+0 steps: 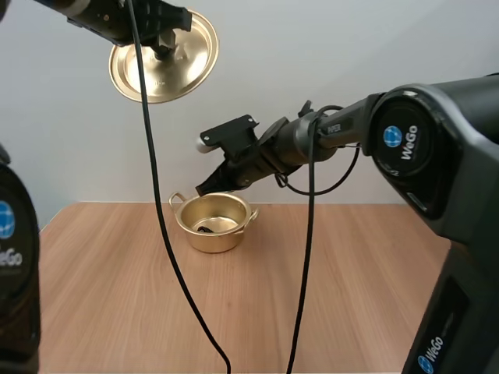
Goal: Open the pot, put the car inside, and close it
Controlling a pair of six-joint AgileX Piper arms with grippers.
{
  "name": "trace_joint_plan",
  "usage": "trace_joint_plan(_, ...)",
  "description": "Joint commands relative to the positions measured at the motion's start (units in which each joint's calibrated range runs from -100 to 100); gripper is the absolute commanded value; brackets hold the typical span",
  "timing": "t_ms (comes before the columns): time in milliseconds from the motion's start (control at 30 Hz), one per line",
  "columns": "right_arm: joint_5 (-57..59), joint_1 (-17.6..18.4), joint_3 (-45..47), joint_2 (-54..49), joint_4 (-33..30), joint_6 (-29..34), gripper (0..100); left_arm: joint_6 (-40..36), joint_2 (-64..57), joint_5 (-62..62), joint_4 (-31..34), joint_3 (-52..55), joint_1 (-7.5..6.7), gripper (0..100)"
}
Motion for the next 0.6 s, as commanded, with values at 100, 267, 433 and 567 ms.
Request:
trace_joint_plan(100, 0.3, -8.0, 7.4, -15.2, -11.3, 8.3, 0, 3.9, 7.8, 1.6, 1.3, 6.0, -2.16, 0)
trace_joint_plan(267, 8.8, -15.1, 10.4, -26.6, -11.1, 8.4, 0, 2.9, 17.1, -6.2, 11.0, 10.4, -6.48, 0)
trace_joint_plan(433, 13.2, -18.7, 11.8, -35.4, -10.8, 8.7, 0, 3.0, 26.0, -8.1, 11.9, 10.9, -8.5, 0)
trace_joint_plan(567, 16.1, -19.2, 11.9, -38.6, -10.7, 9.1, 0, 3.6, 30.4, -8.2, 10.8, 10.9, -8.6, 0)
